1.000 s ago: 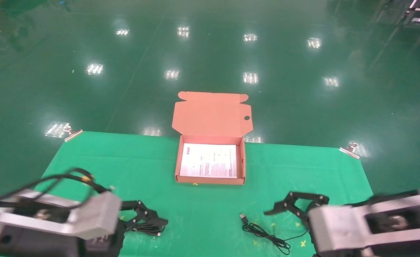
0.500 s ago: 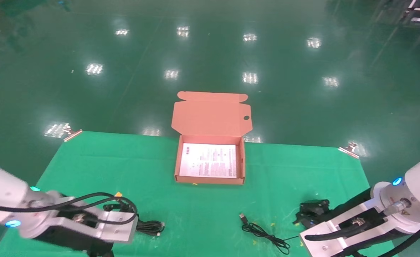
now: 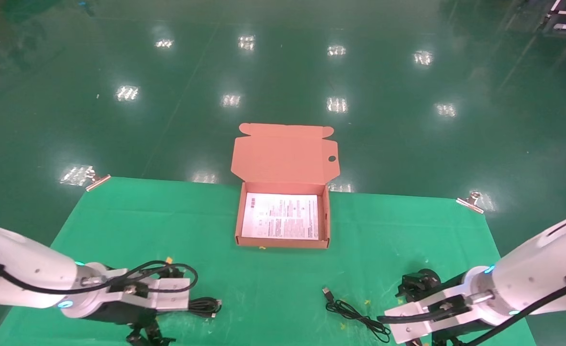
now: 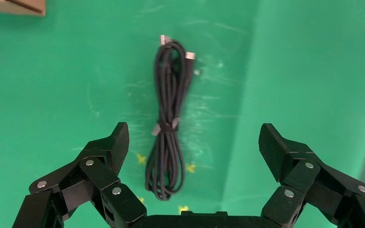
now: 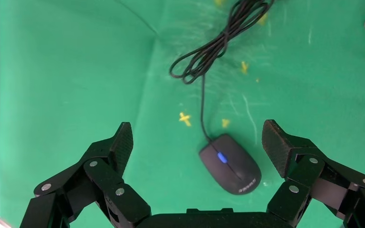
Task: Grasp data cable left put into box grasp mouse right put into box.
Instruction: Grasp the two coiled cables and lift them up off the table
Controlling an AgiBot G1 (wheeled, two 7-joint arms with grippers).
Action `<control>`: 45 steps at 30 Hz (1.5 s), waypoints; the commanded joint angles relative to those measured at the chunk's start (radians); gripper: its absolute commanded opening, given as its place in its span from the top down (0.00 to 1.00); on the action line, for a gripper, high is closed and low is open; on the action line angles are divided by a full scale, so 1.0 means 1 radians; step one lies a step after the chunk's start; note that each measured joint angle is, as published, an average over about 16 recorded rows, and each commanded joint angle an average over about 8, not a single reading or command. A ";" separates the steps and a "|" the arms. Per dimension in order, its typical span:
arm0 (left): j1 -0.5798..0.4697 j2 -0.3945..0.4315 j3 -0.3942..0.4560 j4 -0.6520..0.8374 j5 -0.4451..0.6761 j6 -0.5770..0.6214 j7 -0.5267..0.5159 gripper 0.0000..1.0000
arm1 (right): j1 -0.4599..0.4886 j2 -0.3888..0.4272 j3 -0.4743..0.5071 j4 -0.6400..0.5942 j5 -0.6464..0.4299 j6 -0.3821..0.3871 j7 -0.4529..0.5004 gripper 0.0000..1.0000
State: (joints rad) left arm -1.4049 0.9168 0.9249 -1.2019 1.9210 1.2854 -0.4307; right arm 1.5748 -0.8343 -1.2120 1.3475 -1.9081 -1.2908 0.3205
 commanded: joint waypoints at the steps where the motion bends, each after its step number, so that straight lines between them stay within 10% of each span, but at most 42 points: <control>1: 0.008 0.014 0.001 0.020 0.024 -0.032 -0.018 0.00 | -0.022 -0.008 -0.006 -0.001 -0.034 0.034 0.029 0.00; 27: -0.010 0.167 -0.005 0.453 -0.006 -0.127 0.119 0.00 | -0.129 -0.157 0.013 -0.291 -0.009 0.212 0.078 0.07; 35: -0.018 0.182 -0.005 0.507 -0.011 -0.130 0.146 0.93 | -0.134 -0.193 0.019 -0.368 0.019 0.227 0.037 1.00; 45: -0.019 0.184 -0.005 0.509 -0.012 -0.129 0.146 1.00 | -0.134 -0.194 0.020 -0.371 0.021 0.229 0.036 1.00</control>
State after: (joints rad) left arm -1.4240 1.1004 0.9195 -0.6919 1.9091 1.1559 -0.2846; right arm 1.4405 -1.0289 -1.1923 0.9755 -1.8870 -1.0615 0.3563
